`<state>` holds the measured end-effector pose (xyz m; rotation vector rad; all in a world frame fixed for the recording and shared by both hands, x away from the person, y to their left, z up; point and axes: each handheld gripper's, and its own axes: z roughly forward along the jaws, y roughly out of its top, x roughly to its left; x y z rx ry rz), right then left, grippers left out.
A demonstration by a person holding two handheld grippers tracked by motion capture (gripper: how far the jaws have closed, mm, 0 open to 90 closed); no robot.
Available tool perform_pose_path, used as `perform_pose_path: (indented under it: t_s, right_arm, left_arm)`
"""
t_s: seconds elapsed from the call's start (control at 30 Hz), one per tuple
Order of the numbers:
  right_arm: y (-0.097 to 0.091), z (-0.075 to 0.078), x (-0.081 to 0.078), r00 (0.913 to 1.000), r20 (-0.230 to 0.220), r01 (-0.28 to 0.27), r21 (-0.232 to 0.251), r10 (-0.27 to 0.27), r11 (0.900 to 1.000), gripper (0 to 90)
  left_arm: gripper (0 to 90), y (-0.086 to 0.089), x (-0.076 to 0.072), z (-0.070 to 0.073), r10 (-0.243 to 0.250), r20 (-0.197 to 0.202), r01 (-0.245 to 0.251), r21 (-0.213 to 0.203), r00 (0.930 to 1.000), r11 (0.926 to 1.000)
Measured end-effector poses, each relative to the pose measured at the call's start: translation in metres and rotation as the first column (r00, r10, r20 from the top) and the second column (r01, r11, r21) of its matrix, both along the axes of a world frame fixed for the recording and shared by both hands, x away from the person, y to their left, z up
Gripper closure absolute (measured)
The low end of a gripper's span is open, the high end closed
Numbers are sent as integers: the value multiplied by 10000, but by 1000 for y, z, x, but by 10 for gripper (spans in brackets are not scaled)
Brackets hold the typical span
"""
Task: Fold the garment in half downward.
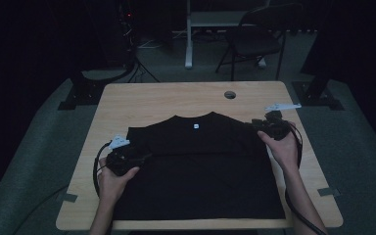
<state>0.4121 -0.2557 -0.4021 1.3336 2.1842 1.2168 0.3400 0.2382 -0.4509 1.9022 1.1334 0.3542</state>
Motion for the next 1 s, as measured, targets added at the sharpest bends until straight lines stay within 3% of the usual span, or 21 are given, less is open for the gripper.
perform_pose_path:
  t_s: [0.3,0.57,0.67,0.77,1.0]
  right_arm:
    - [7,-11,26,9978,-576,310,-366,-331,9988,639]
    - [6,-26,38,9920,-1159,459,-392,-502,9982,650]
    - [7,-31,40,9900,-1313,461,-374,-507,9982,699]
    - [7,-32,37,9930,-1117,330,-533,-388,9980,839]
    - [5,-31,25,9987,-293,405,-322,-414,9987,854]
  left_arm:
    - [241,-1,0,0,-22,6,22,8,10000,10000]
    - [241,0,0,0,-27,-35,27,-105,10000,9999]
    - [241,0,0,0,-14,-33,13,-119,10000,9999]
    - [241,0,0,0,-10,-39,9,-152,10000,9999]
    - [228,1,1,-1,-33,-72,31,-241,10000,9997]
